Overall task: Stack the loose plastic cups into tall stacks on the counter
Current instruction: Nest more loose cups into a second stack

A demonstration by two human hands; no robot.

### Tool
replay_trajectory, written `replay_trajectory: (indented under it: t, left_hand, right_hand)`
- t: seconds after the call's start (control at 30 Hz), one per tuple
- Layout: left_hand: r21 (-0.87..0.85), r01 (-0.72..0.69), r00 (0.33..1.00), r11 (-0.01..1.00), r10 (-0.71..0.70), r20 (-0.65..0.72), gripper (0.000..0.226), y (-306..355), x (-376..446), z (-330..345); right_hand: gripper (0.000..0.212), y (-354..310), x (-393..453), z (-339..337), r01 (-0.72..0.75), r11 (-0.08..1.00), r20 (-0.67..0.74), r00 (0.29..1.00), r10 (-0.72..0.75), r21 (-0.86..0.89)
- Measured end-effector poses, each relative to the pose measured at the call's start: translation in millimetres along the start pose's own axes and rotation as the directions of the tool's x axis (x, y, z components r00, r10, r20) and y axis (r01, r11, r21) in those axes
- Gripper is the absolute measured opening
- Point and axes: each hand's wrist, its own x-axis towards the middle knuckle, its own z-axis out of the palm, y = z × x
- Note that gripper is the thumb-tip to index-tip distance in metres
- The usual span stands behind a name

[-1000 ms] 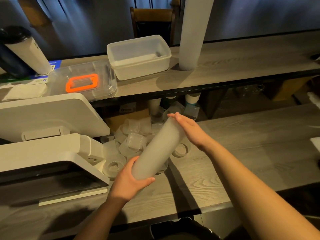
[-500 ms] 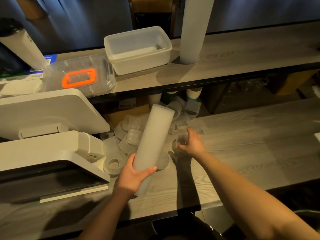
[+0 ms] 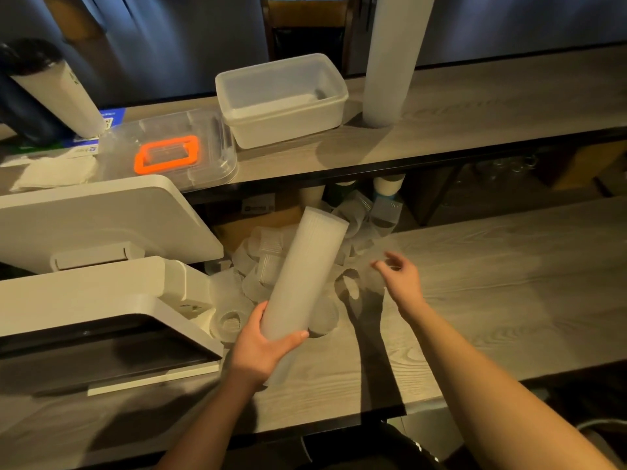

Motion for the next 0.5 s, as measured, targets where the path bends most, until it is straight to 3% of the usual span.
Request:
replay_trajectory:
  t: [0.07,0.23,0.37,0.5]
  left_hand:
    - [0.013,-0.025,1.0,1.0,0.025,0.005,0.086,1.8,-1.3,-0.8]
    - [0.066,-0.111,0.993,0.992,0.108,0.047,0.087,12.8,-6.8,-1.4]
    - [0.188,-0.143,0.989,0.972,0.134,0.062,0.091,23.9,-9.1,1.7]
    - [0.247,-0.186,0.982,0.951,0.171,0.08,0.095,30.2,-8.6,4.1]
  right_hand:
    - [0.054,-25.1,-7.0,-13.7,0.001,0.99,-0.001,1.0,0.0,0.144]
    - [0.027,-86.8,-21.1,-44.0,0.128,0.943,0.004,0.991,-0.135,0.308]
    - [0.036,-119.4,-24.9,-50.8,0.257,0.938,0.027,0.962,-0.271,0.233]
    - [0.044,-129.5,-28.1,-47.8,0.294,0.949,0.157,0.938,-0.309,0.11]
